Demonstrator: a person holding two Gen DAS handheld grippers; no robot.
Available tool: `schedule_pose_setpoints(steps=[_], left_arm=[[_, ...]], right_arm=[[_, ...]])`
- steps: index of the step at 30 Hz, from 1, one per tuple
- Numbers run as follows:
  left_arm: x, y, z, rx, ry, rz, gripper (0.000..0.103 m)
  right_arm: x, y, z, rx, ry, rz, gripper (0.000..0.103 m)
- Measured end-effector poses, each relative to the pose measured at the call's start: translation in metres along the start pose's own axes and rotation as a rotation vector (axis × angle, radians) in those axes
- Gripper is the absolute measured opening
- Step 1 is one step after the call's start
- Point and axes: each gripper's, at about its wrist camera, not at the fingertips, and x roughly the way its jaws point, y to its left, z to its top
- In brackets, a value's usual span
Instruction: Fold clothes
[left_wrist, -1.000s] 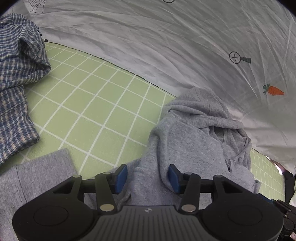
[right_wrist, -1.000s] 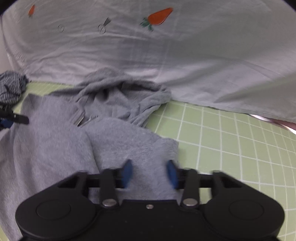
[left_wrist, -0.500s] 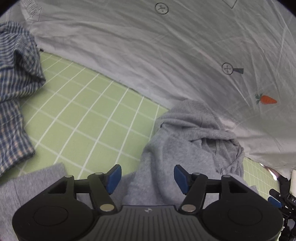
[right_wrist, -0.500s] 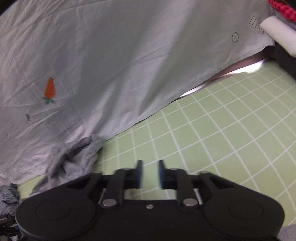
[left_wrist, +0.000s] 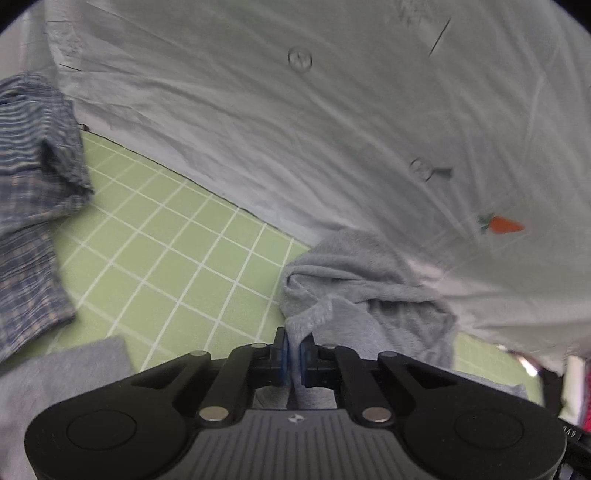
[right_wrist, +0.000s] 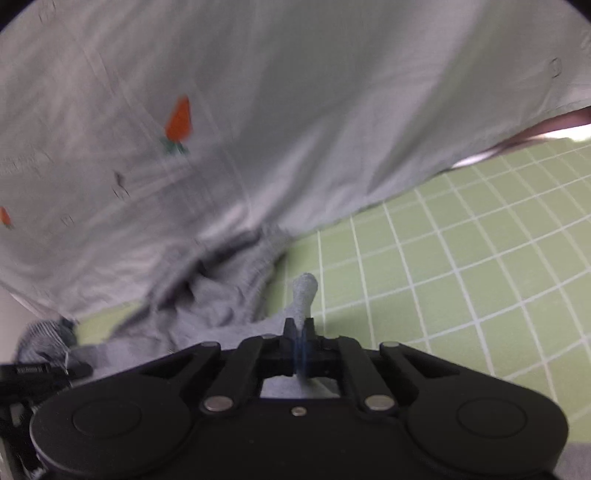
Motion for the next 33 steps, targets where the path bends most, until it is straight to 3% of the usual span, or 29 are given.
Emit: schedule_pose_setpoints(steps=[5, 10, 16, 19, 21, 23, 24, 27, 29, 33], left_arm=[[-0.083, 0.006, -0.048, -0.059, -0.027, -0.052, 0.006], [-0.139, 0.022, -0.122, -0.053, 0.050, 0.003, 0.006], [-0.177, 0.058, -0.212, -0.088, 0.222, 0.125, 0.006], [-0.188, 0.076, -0.243, -0.166, 0.279, 0.150, 0.006], [-0.195, 0.083, -0.252, -0.211, 0.283, 0.148, 0.007], [-0.200, 0.080, -0.252, -0.190, 0.268, 0.144, 0.010], [-0.203, 0.076, -0.249, -0.158, 0.261, 0.148, 0.017], [-0.210, 0.063, -0.240, -0.057, 0.232, 0.182, 0.037], [-0.216, 0.063, -0.233, -0.059, 0.199, 0.164, 0.046], [-0.215, 0.070, -0.225, -0.134, 0.151, 0.146, 0.059]], right_arm=[[-0.084, -0.005, -0.029, 0.031, -0.057, 0.046, 0.003], [-0.152, -0.015, -0.090, 0.023, -0.029, 0.047, 0.003], [-0.204, -0.027, -0.174, 0.018, 0.103, -0.004, 0.003], [-0.217, -0.032, -0.214, -0.004, 0.202, -0.042, 0.003], [-0.224, -0.034, -0.234, -0.027, 0.253, -0.070, 0.003], [-0.232, -0.037, -0.241, -0.015, 0.261, -0.069, 0.004], [-0.235, -0.037, -0.240, -0.009, 0.256, -0.067, 0.004], [-0.241, -0.034, -0.233, -0.022, 0.234, -0.093, 0.024], [-0.248, -0.033, -0.226, 0.001, 0.187, -0.096, 0.039], [-0.260, -0.042, -0.217, 0.141, 0.099, -0.042, 0.047]])
